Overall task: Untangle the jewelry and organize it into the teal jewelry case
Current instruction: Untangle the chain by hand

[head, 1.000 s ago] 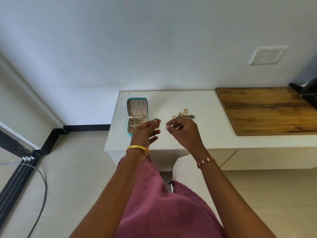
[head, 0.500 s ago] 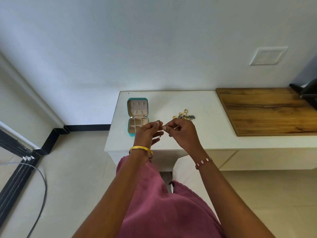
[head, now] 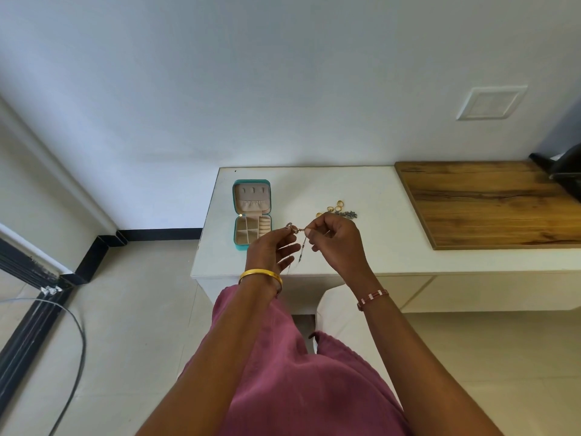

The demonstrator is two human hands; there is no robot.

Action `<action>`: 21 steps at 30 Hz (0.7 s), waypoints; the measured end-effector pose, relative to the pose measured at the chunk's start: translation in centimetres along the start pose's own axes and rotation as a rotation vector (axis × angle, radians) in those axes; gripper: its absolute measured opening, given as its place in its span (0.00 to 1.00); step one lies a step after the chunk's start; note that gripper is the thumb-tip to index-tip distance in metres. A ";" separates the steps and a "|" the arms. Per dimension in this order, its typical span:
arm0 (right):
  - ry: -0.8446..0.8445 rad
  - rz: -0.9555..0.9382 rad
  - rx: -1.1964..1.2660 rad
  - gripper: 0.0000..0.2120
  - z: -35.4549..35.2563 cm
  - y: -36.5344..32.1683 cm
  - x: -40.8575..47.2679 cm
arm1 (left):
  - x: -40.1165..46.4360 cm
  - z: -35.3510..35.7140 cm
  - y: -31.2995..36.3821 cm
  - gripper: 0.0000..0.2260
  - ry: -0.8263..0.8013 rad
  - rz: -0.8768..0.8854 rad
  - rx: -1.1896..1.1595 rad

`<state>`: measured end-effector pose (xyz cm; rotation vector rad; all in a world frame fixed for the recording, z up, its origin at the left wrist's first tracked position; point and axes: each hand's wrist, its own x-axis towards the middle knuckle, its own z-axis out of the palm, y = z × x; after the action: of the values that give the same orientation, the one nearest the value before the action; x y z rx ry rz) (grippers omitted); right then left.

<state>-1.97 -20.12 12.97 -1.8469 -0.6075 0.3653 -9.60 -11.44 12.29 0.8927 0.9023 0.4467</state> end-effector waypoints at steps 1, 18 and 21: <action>0.014 -0.018 -0.044 0.06 0.0 0.1 0.1 | 0.0 -0.1 0.0 0.06 0.015 -0.005 -0.003; -0.014 -0.212 -0.256 0.03 0.2 0.3 -0.2 | -0.8 -0.4 0.4 0.06 -0.018 0.085 0.190; -0.027 -0.232 -0.251 0.03 0.1 0.4 -0.1 | -1.1 -0.2 0.4 0.07 -0.032 0.103 0.222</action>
<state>-2.01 -20.22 12.52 -1.9844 -0.9096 0.1652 -10.41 -11.87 13.07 1.1501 0.8900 0.4252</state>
